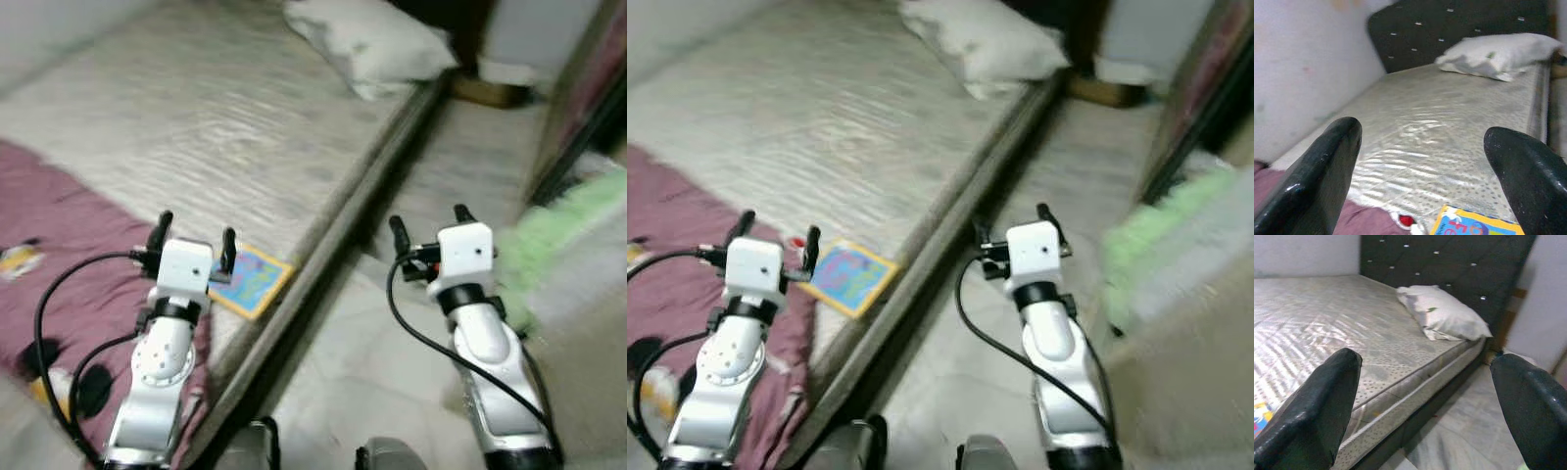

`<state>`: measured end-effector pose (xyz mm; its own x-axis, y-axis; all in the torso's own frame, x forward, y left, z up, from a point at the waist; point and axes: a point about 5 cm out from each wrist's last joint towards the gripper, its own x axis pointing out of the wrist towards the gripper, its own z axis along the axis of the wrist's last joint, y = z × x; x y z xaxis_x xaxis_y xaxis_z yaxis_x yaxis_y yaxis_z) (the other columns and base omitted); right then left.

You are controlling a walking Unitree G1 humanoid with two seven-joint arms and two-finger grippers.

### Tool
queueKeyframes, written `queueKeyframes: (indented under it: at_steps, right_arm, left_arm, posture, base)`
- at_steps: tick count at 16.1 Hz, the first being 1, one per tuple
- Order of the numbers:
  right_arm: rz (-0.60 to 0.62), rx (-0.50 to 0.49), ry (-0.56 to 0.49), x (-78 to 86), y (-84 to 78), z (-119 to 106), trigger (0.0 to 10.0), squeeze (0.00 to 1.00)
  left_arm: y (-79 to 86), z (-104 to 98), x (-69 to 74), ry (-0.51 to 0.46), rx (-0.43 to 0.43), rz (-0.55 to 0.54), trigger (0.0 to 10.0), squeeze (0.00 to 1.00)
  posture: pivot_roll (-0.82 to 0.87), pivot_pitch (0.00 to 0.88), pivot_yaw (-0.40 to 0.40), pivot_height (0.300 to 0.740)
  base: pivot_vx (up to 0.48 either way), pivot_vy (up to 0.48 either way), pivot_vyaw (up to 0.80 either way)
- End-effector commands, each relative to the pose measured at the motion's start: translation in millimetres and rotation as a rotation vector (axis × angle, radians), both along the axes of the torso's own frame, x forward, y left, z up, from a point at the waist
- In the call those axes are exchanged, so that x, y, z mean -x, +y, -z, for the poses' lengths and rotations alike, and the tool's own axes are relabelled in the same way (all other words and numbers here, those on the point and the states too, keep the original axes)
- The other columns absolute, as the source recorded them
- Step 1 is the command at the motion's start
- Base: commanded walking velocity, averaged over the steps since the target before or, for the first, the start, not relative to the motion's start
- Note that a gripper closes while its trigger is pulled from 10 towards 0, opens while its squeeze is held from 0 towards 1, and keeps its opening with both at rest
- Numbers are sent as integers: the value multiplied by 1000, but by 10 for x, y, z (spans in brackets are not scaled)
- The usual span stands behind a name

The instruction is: Clean up the room

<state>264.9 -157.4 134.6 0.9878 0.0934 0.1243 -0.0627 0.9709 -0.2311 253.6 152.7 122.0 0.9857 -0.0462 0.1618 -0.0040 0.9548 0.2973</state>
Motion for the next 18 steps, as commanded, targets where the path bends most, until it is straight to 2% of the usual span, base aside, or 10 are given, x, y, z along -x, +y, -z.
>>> queueKeyframes:
  at_steps: [1, 18]
  right_arm:
    - [1, -9, 0, 4, -9, -4, 10000, 0]
    - [-54, -28, -19, -7, 86, -34, 10000, 0]
  left_arm:
    - [-29, 18, 20, 7, -8, 14, 10000, 0]
    - [-50, 19, -7, 21, 5, 34, 10000, 0]
  posture:
    - [-86, 150, 26, 740]
    - [-86, 153, 29, 740]
  base:
    - [0, 0, 800]
    - [0, 0, 800]
